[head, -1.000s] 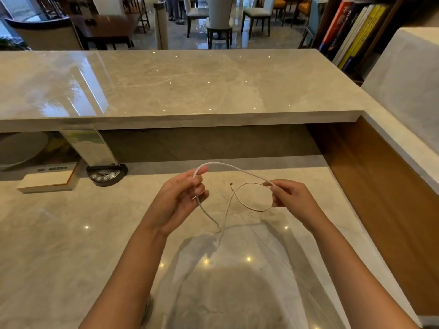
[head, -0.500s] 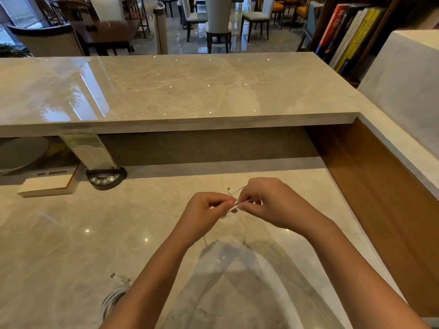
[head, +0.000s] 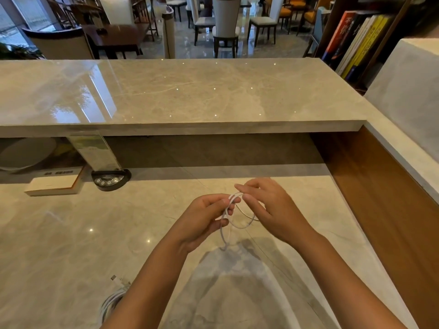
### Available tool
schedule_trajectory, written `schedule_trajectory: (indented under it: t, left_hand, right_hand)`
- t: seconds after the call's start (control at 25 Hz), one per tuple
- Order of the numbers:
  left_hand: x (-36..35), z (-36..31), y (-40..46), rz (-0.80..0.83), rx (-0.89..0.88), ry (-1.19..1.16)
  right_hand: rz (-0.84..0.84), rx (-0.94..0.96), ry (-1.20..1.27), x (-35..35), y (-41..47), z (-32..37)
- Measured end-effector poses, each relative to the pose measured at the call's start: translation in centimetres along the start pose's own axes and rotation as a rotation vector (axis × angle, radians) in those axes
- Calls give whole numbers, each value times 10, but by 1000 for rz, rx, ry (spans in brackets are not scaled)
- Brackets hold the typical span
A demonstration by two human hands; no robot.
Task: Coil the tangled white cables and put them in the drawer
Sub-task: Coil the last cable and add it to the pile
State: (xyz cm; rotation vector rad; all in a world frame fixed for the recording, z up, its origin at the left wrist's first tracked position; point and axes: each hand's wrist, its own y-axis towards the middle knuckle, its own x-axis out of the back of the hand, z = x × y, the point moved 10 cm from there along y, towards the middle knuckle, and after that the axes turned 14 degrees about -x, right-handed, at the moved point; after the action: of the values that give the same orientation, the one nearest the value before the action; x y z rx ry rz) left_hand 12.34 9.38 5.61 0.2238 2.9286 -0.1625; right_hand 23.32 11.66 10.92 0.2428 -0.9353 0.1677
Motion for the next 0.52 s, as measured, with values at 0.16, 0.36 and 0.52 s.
schedule_trajectory:
  t: [0.16,0.36,0.52]
  left_hand:
    - [7,0,4,-30,0,3]
    - [21,-13,7,-77,-87,338]
    - [15,-18,8,-80,-178,504]
  right_hand:
    - [104,-123,224,-3,6,-11]
    - [298,-528,758,-14,4,-42]
    - [256,-495,626,-17,-1,-42]
